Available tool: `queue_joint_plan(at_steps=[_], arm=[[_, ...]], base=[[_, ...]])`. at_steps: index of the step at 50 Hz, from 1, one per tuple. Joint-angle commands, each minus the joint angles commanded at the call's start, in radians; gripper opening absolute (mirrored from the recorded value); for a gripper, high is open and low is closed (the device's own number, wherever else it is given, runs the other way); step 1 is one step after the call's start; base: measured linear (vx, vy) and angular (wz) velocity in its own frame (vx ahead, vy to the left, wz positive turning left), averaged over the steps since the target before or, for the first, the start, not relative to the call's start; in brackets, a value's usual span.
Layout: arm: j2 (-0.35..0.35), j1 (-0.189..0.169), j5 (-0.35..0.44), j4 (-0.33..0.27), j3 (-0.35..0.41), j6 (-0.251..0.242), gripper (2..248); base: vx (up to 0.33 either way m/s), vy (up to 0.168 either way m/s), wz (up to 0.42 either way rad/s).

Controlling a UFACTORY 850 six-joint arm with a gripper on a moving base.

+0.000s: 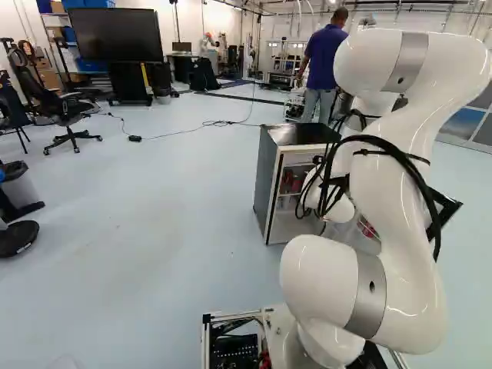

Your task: Grab a drink from the fridge

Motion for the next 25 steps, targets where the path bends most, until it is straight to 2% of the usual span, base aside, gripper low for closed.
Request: queue_joint_plan(at_steps=[15, 25], arm=[[-0.057, -0.001, 0.000, -0.110, -0.034, 0.000, 247], [-0.101, -0.004, 0.000, -0.128, -0.067, 0.000, 247]], base=[[0.000, 0.000, 0.000], [0.000, 0.000, 0.000]])
